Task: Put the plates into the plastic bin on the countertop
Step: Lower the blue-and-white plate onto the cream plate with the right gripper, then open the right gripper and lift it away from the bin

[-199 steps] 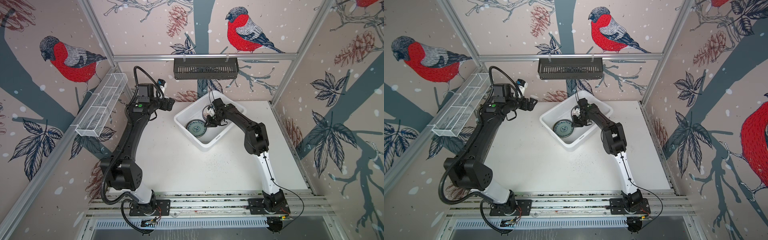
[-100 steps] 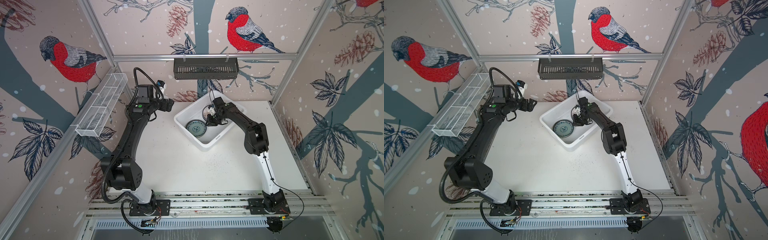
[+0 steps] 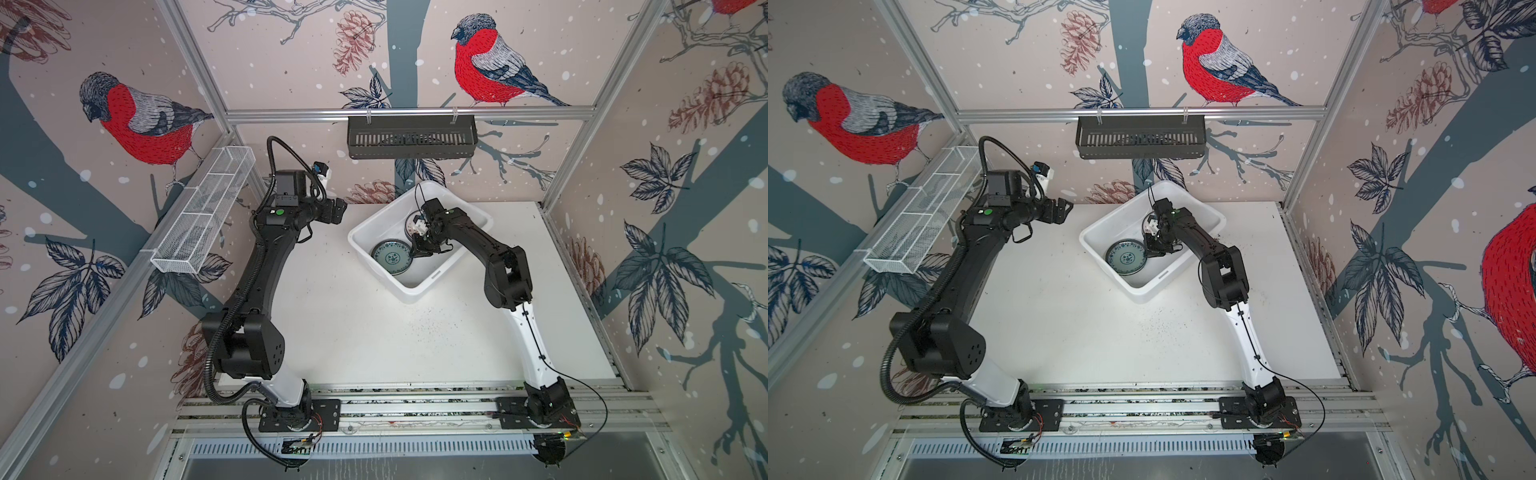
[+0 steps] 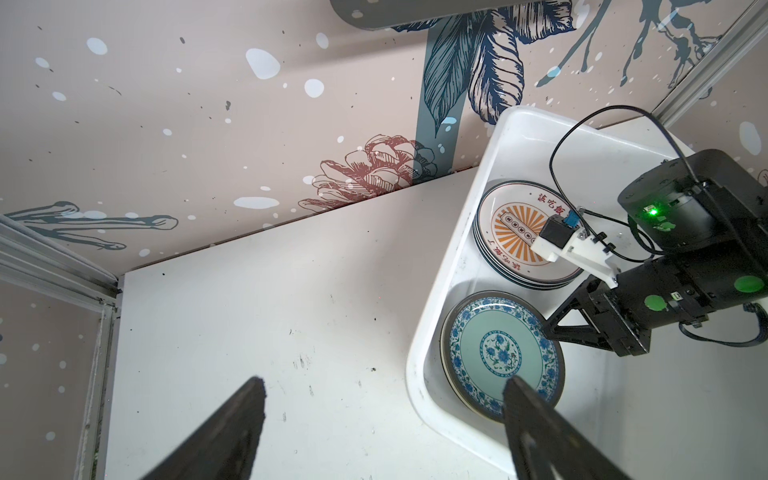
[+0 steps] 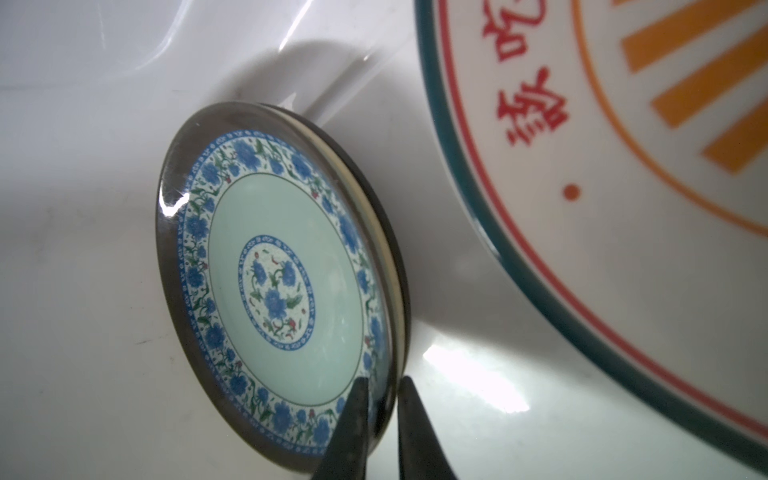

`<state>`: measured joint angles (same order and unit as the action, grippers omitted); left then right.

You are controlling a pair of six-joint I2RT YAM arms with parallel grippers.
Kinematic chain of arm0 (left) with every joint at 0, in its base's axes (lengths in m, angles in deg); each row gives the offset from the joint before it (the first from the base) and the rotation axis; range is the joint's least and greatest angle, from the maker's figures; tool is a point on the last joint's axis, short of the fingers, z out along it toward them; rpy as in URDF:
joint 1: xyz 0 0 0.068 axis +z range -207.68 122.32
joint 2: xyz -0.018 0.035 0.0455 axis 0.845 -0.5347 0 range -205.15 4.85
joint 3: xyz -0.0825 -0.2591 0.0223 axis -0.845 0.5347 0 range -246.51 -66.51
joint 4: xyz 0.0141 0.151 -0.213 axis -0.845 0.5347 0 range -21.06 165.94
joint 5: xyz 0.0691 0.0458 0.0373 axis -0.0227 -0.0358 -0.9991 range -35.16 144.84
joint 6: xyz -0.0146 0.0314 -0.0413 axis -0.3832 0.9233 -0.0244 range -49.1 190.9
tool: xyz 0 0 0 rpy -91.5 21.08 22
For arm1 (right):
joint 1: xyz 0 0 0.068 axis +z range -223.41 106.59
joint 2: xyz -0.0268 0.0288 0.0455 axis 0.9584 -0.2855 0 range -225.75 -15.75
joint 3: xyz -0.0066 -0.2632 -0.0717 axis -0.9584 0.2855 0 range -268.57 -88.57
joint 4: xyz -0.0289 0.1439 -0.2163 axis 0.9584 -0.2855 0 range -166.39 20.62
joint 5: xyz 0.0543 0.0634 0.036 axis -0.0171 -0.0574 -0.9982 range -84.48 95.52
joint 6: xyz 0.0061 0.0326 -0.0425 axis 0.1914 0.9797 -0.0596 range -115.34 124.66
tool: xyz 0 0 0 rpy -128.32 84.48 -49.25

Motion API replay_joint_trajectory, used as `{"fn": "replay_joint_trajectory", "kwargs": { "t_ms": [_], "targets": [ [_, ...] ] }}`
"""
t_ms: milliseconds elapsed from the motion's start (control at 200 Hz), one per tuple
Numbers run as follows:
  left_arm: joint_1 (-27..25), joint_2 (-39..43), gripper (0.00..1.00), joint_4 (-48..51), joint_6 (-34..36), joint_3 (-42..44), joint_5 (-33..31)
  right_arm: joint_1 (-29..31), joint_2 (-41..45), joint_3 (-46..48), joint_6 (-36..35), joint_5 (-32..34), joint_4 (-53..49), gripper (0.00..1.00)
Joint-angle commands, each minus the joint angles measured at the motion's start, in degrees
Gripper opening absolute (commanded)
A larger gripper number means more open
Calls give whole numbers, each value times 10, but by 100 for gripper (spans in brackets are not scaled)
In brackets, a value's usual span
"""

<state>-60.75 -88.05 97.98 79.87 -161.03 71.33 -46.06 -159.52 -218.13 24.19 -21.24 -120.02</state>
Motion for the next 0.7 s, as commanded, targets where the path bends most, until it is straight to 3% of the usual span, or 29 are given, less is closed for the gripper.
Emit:
{"fn": "replay_joint_trajectory", "kwargs": {
  "t_ms": [0,520,695],
  "targets": [
    [3,-2,88,-9,-3,-1,7,1,-6,-12,6,-13,-2,15],
    [5,-7,88,-8,-4,-1,9,-7,-2,-34,8,5,-12,22],
    [6,-14,91,-15,-1,-11,-24,-17,23,-53,7,37,0,22]
  ]
}}
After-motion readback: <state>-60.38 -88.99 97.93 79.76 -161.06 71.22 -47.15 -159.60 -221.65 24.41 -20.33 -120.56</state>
